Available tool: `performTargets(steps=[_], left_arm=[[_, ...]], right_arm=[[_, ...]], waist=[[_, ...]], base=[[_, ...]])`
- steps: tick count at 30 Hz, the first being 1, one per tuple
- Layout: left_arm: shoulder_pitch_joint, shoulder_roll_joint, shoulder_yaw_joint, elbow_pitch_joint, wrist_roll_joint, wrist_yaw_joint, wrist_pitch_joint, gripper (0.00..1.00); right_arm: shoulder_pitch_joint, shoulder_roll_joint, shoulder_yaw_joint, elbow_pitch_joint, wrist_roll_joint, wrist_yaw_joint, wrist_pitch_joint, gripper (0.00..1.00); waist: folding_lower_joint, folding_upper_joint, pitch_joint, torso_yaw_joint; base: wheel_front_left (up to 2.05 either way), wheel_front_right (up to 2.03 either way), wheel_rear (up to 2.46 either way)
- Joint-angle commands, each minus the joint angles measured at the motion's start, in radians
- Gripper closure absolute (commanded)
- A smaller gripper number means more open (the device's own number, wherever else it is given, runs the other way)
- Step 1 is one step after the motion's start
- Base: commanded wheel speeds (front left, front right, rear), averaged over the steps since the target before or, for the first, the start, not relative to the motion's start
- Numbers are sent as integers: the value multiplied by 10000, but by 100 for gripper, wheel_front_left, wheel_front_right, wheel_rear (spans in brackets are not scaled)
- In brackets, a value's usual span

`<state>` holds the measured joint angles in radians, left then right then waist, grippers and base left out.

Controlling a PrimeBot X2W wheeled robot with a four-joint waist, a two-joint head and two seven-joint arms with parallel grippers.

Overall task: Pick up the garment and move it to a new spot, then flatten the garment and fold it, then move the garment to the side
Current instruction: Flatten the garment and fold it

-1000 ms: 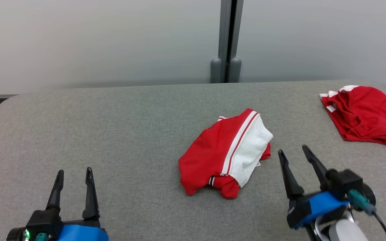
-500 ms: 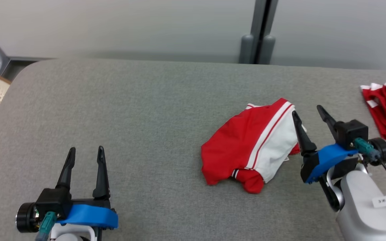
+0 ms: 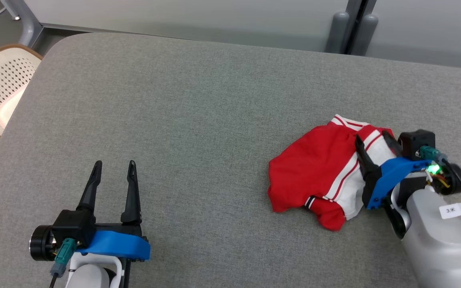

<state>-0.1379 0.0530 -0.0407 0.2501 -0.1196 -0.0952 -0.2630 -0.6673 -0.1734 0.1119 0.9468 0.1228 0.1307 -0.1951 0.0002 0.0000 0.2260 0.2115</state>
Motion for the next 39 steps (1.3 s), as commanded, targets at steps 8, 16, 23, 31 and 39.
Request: performTargets(steps=[8,16,23,31,39], left_arm=[[-97,-21,-57,158,-39,32,-23,0],[119,-23,11,208,25,1,-23,0],[326,-22,89,171,-14,-14,-23,0],[420,-23,29,103,-180,55,-23,0],[556,-22,-74,38,-393,159,-23,0]], right_arm=[[9,424,559,1386,791,3,-93,0],[203,229,882,905,1285,2,-678,100],[774,-636,540,-847,1218,2,-706,100],[1106,-1511,-144,-2528,897,2,-709,100],[1219,-1539,-204,-4084,459,3,-348,100]], waist=[[-2,0,-78,-6],[-2,0,-516,-393],[-2,0,-860,-783],[-2,0,-1036,-966],[-2,0,-1253,-928]], base=[[0,0,0],[0,0,0],[0,0,0],[0,0,0],[0,0,0]])
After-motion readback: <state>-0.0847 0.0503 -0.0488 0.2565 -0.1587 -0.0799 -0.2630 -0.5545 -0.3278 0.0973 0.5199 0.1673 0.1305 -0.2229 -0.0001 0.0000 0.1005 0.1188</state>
